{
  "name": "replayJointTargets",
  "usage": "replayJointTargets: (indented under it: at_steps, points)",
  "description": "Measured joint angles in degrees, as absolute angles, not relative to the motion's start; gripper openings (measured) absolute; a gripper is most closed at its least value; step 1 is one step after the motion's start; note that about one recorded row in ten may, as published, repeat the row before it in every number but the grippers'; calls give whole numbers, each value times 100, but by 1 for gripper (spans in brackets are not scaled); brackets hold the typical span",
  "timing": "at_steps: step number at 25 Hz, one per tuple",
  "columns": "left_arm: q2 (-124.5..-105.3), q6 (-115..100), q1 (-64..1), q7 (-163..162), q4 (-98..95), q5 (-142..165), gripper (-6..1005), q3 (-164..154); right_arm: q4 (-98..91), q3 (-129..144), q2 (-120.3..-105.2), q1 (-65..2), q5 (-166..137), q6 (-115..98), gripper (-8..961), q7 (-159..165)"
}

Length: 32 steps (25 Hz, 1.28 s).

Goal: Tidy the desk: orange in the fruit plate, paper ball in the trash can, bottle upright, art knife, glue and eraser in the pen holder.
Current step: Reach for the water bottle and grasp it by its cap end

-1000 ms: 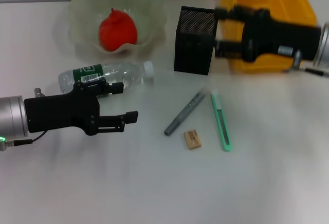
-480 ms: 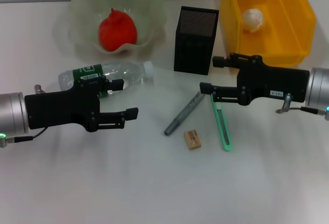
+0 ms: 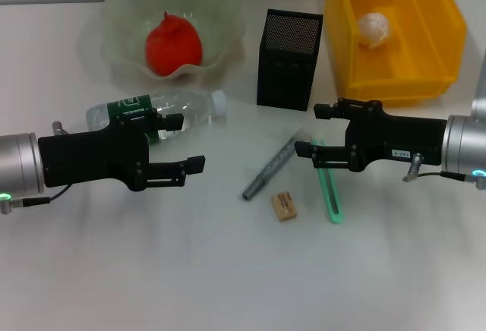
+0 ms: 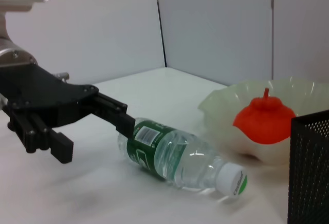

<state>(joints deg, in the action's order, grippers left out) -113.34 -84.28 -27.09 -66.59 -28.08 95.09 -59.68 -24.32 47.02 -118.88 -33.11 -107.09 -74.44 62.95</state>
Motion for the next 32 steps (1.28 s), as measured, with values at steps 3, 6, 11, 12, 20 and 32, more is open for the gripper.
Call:
replayJointTargets:
  at_steps: [3,6,11,12,20,32]
  points:
    - [-11330,-8423,-2709,-6651,-2813,9509,841,-5968,-2427,4702,-11891,-3319,-10713,-7437,795,6314]
    - [-11329,-8421,-2730,-6650,-2813,9509,840,-5968,-2426,4702,-11892,-3320,-10714,-7435,795,6328]
    - [-11359,-8648,-2842,-6743,-2901,9299,840,-5733,-2425,4685,-11892,-3313,-10710,-7393,795,6330]
    - [-11424,-8734,-2920,-6914,-3062,9211,840,-5513,-2425,4691,-11892,-3310,-10693,-7375,795,6334]
    - [-11492,-8304,-3564,-7940,-3669,9554,840,-5499,-2380,4702,-11892,-3327,-10681,-7373,795,6342]
    - [-11568,-7886,-4502,-10137,-5066,12195,840,-5487,-2380,4662,-11891,-3324,-10673,-7365,795,6415]
